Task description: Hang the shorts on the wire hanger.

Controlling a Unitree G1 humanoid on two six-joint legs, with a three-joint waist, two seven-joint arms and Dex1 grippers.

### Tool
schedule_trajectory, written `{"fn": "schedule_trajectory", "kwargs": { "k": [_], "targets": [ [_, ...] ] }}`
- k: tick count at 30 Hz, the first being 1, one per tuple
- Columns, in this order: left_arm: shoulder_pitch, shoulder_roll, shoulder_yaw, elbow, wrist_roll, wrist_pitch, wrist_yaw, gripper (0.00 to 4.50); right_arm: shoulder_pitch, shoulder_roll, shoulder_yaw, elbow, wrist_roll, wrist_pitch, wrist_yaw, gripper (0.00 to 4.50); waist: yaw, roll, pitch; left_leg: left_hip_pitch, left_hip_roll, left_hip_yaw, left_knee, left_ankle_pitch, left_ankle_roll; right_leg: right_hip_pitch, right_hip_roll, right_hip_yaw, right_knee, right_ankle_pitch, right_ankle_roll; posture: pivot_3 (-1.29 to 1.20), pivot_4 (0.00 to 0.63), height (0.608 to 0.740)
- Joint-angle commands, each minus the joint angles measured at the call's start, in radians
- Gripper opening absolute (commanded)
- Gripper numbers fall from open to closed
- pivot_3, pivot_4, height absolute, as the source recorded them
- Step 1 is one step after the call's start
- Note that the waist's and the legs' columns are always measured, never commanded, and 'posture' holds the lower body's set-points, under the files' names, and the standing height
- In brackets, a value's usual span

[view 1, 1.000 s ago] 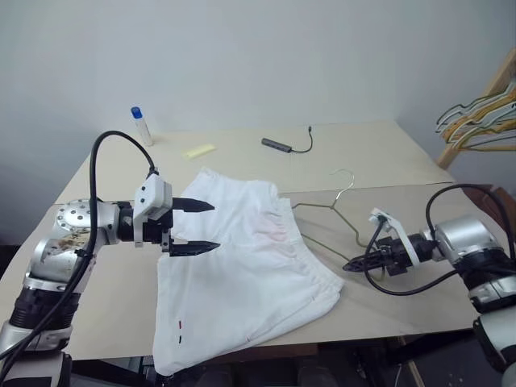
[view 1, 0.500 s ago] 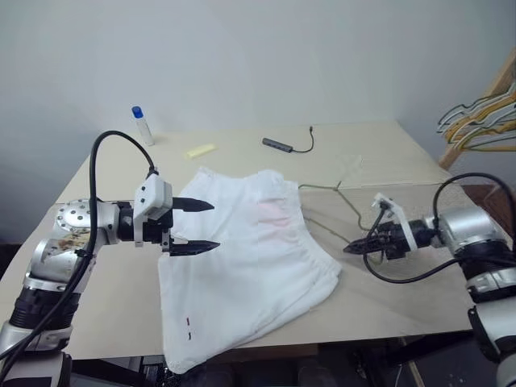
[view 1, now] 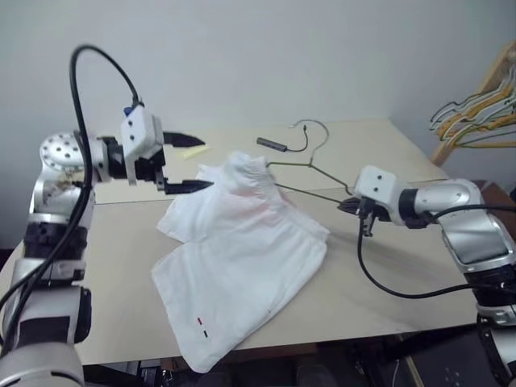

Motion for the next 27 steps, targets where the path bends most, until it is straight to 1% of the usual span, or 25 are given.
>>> {"fn": "schedule_trajectory", "kwargs": {
  "k": [1, 4, 6, 8, 10, 12, 15, 19, 20, 23, 24, 26, 27],
  "targets": [
    [-0.093, -0.048, -0.062, 0.131, 0.071, -0.128, -0.065, 4.47, -0.052, 0.003, 0.006, -0.101, 0.041, 0.091, 0.034, 0.00, -0.005, 0.000, 0.000, 0.000, 0.000, 0.000, 0.000, 0.000, 0.000, 0.000, 0.000, 0.000, 0.000, 0.000, 0.000, -0.14, 0.000, 0.740],
    [-0.163, -0.092, -0.117, 0.250, 0.135, -0.217, -0.113, 4.47, -0.081, 0.003, 0.024, -0.118, 0.052, 0.136, 0.056, 0.00, -0.014, 0.000, 0.000, 0.000, 0.000, -0.001, 0.001, 0.000, 0.000, 0.001, 0.000, -0.001, 0.000, 0.000, 0.000, -0.14, 0.000, 0.740],
    [-0.209, -0.117, -0.187, 0.339, 0.224, -0.299, -0.134, 4.47, -0.102, -0.003, 0.038, -0.128, 0.052, 0.156, 0.069, 0.00, -0.020, 0.000, 0.000, -0.001, 0.000, -0.002, 0.001, 0.000, 0.000, 0.001, 0.000, -0.002, 0.000, 0.000, 0.000, -0.14, 0.000, 0.740],
    [-0.241, -0.145, -0.221, 0.414, 0.265, -0.364, -0.160, 4.47, -0.115, -0.006, 0.045, -0.138, 0.054, 0.168, 0.081, 0.00, -0.024, 0.000, 0.000, -0.001, 0.000, -0.002, 0.001, 0.000, 0.000, 0.001, 0.000, -0.003, 0.000, 0.000, 0.000, -0.15, 0.000, 0.740],
    [-0.274, -0.183, -0.248, 0.478, 0.313, -0.405, -0.129, 4.08, -0.127, -0.006, 0.052, -0.148, 0.057, 0.180, 0.091, 0.00, -0.031, 0.000, 0.000, -0.001, 0.000, -0.002, 0.001, 0.000, 0.000, 0.000, 0.000, -0.003, 0.000, 0.000, 0.000, -0.15, 0.000, 0.740],
    [-0.295, -0.209, -0.252, 0.518, 0.329, -0.429, -0.126, 3.63, -0.135, -0.005, 0.057, -0.152, 0.058, 0.194, 0.096, 0.00, -0.039, 0.000, 0.000, -0.002, 0.000, -0.002, 0.001, 0.000, 0.000, 0.000, 0.000, -0.003, 0.000, 0.000, 0.001, -0.16, 0.000, 0.740],
    [-0.311, -0.233, -0.231, 0.550, 0.314, -0.432, -0.149, 2.63, -0.140, -0.007, 0.060, -0.156, 0.059, 0.213, 0.103, 0.00, -0.055, 0.000, 0.000, -0.005, 0.000, -0.003, 0.002, 0.000, 0.001, -0.003, 0.000, -0.003, 0.002, 0.000, 0.001, -0.17, 0.000, 0.740],
    [-0.306, -0.231, -0.222, 0.564, 0.316, -0.444, -0.158, 1.40, -0.148, -0.005, 0.057, -0.158, 0.065, 0.243, 0.104, 0.00, -0.072, 0.000, 0.000, -0.006, 0.000, -0.004, 0.002, 0.000, 0.001, -0.004, 0.000, -0.003, 0.002, -0.001, 0.001, -0.18, 0.000, 0.740],
    [-0.302, -0.231, -0.218, 0.563, 0.311, -0.438, -0.165, 1.03, -0.148, -0.005, 0.056, -0.157, 0.065, 0.241, 0.104, 0.00, -0.075, 0.000, 0.000, -0.006, 0.000, -0.004, 0.002, 0.000, 0.001, -0.004, 0.000, -0.004, 0.002, -0.001, 0.001, -0.18, 0.000, 0.740],
    [-0.292, -0.233, -0.197, 0.552, 0.286, -0.391, -0.181, 0.13, -0.143, -0.005, 0.048, -0.153, 0.067, 0.220, 0.106, 0.00, -0.083, 0.000, 0.000, -0.006, 0.000, -0.005, 0.002, 0.000, 0.001, -0.004, 0.000, -0.004, 0.002, -0.001, 0.001, -0.18, 0.000, 0.740],
    [-0.289, -0.233, -0.190, 0.548, 0.283, -0.378, -0.175, 0.05, -0.141, -0.004, 0.044, -0.151, 0.069, 0.212, 0.106, 0.00, -0.085, 0.000, 0.000, -0.006, 0.000, -0.005, 0.002, 0.000, 0.001, -0.004, 0.000, -0.004, 0.002, -0.001, 0.001, -0.18, 0.000, 0.740],
    [-0.281, -0.230, -0.168, 0.541, 0.264, -0.331, -0.175, 0.05, -0.133, 0.004, 0.026, -0.144, 0.069, 0.202, 0.089, 0.00, -0.093, 0.000, 0.000, -0.006, 0.000, -0.006, 0.002, 0.000, 0.001, -0.004, 0.000, -0.004, 0.003, -0.001, 0.001, -0.19, 0.000, 0.740],
    [-0.277, -0.227, -0.156, 0.534, 0.254, -0.298, -0.182, 0.05, -0.130, 0.002, 0.018, -0.138, 0.069, 0.203, 0.082, 0.27, -0.096, 0.000, 0.000, -0.006, 0.000, -0.006, 0.002, 0.000, 0.001, -0.004, 0.000, -0.004, 0.003, -0.001, 0.001, -0.19, 0.000, 0.740]
  ]
}}
